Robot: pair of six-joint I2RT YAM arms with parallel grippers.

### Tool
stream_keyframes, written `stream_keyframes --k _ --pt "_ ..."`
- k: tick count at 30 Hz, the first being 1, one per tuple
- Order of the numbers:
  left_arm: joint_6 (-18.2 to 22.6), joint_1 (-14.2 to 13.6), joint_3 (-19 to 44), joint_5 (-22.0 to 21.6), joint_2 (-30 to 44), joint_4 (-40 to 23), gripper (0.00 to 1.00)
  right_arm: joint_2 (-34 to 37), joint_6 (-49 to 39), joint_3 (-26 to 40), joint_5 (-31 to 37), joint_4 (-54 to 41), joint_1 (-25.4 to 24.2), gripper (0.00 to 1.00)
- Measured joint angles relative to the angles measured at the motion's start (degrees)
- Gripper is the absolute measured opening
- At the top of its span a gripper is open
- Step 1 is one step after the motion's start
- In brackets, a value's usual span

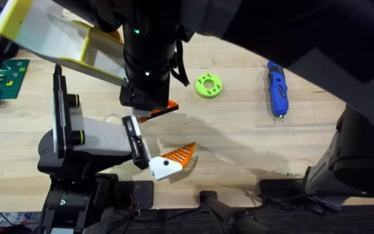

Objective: Pick up the gripper from the table and insert it into the empty holder that is missing its gripper. Then pick up a screw, insert it into the mounting hole, and use the screwdriver to tighten it. Finally, clean up the table by picking up the vegetable and placing it into the bucket.

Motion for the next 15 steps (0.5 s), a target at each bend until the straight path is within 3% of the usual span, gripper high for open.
stream_keyframes --k 15 --pt "-0.1 0.0 0.0 0.0 0.0 0.0 0.988 0.0 0.0 0.0 0.0 -1.1 0.0 0.012"
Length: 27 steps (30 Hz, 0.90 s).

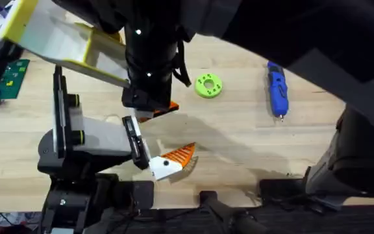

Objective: Pick up the gripper from the table and insert it into the empty holder that is missing its gripper. Then pick up a screw, insert it into the mounting hole, and use the screwdriver to tighten it. Finally, clean up the table by picking up the vegetable and placing it into the bucket.

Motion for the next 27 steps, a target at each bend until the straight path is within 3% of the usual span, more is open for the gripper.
stream_keyframes --k 27 --pt "-0.6 0.0 0.0 0.0 0.0 0.0 0.988 1.2 0.0 -0.2 0.0 1.0 0.0 0.012"
